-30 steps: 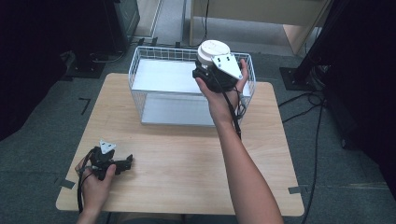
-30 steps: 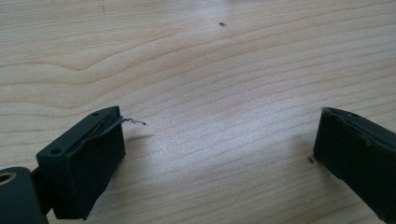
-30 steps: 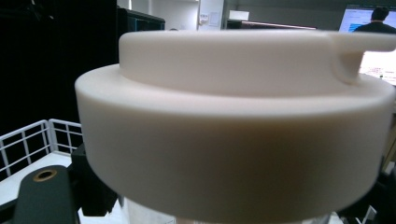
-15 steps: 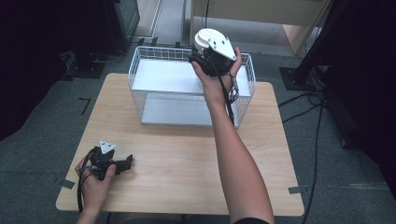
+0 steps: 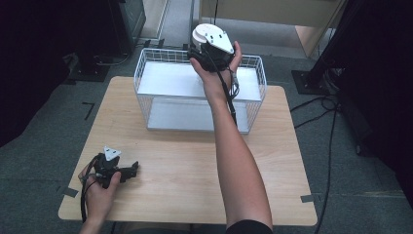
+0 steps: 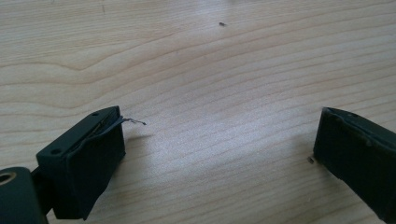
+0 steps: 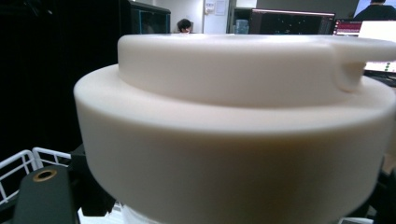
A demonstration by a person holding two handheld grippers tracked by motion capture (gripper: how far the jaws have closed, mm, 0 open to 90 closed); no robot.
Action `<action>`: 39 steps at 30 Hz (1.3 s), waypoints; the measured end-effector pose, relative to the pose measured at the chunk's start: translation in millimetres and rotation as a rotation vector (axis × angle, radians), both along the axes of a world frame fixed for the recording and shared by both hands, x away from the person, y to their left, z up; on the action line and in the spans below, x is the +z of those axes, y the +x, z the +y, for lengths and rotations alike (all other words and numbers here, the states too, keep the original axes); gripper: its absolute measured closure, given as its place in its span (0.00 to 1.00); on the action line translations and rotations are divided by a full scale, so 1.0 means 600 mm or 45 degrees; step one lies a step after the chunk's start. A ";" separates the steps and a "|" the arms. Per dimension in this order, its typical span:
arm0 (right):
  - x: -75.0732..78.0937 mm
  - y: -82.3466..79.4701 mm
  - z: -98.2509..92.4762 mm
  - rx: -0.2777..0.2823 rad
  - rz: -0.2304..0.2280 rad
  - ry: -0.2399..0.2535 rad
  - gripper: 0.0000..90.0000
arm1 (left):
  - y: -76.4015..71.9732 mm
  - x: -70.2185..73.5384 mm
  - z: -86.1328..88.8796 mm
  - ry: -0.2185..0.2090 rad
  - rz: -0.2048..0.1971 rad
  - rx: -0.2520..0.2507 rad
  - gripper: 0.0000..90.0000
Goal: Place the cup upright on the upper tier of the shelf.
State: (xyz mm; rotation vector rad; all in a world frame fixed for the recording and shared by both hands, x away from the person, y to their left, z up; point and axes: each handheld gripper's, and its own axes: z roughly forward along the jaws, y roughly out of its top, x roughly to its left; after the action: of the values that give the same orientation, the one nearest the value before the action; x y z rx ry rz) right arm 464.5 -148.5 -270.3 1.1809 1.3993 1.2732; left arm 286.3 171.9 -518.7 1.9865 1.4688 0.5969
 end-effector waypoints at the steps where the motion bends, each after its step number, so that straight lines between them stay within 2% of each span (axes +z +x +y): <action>1: -0.002 0.002 0.000 0.004 0.005 0.005 0.17 | 0.000 0.000 0.000 0.000 0.000 0.000 0.03; 3: -0.007 0.005 -0.005 -0.006 0.000 0.048 0.17 | 0.000 0.000 0.000 0.000 0.001 0.000 0.03; 7: -0.006 0.004 -0.011 0.002 0.013 0.067 0.17 | 0.000 0.000 0.000 0.000 0.001 0.000 0.03; 9: -0.005 0.003 -0.017 0.033 0.027 0.064 0.12 | 0.000 0.000 0.000 0.000 0.001 0.000 0.03; 11: -0.003 0.003 -0.021 0.071 0.058 0.113 0.01 | 0.000 0.000 0.000 0.000 0.001 0.000 0.03; 12: -0.003 0.003 -0.021 0.071 0.058 0.113 0.01 | 0.000 0.000 0.000 0.000 0.001 0.000 0.03; 13: -0.001 0.001 -0.024 0.083 0.091 0.161 0.00 | 0.000 0.000 0.000 0.000 0.001 0.000 0.03; 15: -0.001 -0.001 -0.025 0.085 0.095 0.169 0.00 | 0.000 0.000 0.000 0.000 0.001 0.000 0.03; 16: -0.001 -0.002 -0.026 0.088 0.096 0.163 0.00 | 0.000 0.000 0.000 0.002 0.001 -0.001 0.03; 19: -0.005 -0.009 -0.026 0.030 0.103 0.106 0.00 | 0.000 0.000 0.000 0.002 0.001 -0.001 0.03; 28: -0.021 -0.037 -0.036 0.087 0.093 0.102 0.00 | 0.000 0.000 0.000 0.001 0.000 -0.001 0.03; 33: -0.031 -0.052 -0.043 0.102 0.083 0.054 0.00 | 0.000 0.000 0.000 0.001 -0.001 0.000 0.03; 39: -0.044 -0.071 -0.053 0.126 0.077 0.038 0.00 | 0.000 0.000 0.000 0.002 -0.002 0.000 0.03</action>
State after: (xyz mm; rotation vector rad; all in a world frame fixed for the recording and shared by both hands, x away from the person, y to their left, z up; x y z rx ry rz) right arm 422.0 -180.4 -296.4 1.1917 1.5036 1.3405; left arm 286.4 172.0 -518.8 1.9866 1.4674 0.5995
